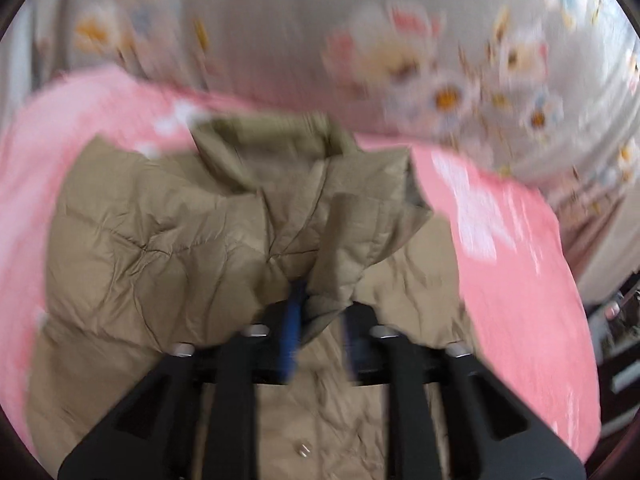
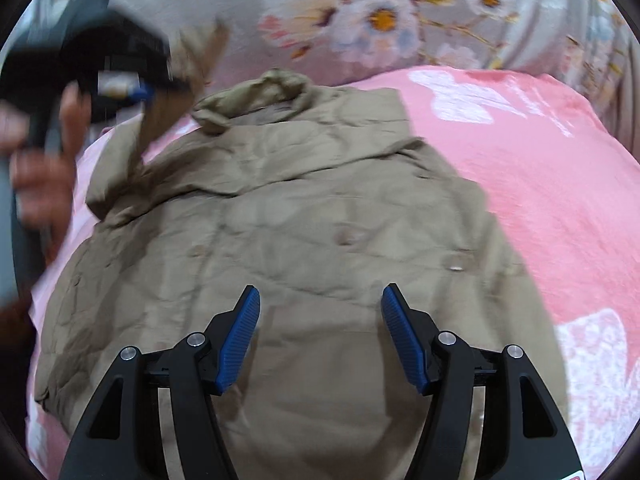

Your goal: Fold large clothes

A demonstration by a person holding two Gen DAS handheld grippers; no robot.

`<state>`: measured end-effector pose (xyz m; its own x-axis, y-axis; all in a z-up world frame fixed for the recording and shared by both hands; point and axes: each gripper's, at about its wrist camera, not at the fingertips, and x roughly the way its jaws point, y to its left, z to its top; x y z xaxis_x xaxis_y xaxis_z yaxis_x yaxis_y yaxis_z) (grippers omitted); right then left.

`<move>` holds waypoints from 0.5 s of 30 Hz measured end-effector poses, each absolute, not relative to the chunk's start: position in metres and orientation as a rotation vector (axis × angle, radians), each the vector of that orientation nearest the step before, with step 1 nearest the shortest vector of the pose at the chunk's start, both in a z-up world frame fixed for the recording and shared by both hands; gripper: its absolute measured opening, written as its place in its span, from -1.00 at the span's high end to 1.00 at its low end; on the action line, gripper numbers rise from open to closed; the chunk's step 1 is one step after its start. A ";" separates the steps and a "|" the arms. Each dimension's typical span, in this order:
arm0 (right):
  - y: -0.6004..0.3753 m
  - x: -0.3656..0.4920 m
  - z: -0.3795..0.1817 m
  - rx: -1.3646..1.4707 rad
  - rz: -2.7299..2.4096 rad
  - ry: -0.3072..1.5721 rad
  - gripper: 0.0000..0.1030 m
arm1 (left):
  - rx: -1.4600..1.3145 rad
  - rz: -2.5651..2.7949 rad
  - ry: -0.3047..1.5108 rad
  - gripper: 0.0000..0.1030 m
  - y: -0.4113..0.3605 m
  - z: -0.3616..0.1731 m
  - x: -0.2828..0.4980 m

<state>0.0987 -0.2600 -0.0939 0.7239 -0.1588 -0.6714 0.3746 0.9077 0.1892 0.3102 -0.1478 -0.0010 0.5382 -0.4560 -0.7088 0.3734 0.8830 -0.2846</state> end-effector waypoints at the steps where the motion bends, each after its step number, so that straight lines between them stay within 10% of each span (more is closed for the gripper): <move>1: -0.265 0.098 -0.093 0.325 -0.309 0.701 -0.21 | -0.133 -0.512 0.893 -0.37 -0.145 -0.009 0.307; 5: -0.283 0.103 -0.082 0.349 -0.302 0.678 -0.21 | -0.272 -0.538 0.851 -0.81 -0.094 -0.015 0.282; 15: -0.290 0.205 -0.070 0.553 -0.132 0.731 -0.22 | -0.525 -0.204 0.865 -0.71 0.085 -0.038 0.308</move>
<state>0.2053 -0.2898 -0.0695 0.7434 0.0744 -0.6647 0.3018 0.8495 0.4327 0.3085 0.0851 -0.0378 0.6387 -0.3770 -0.6708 -0.0381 0.8551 -0.5170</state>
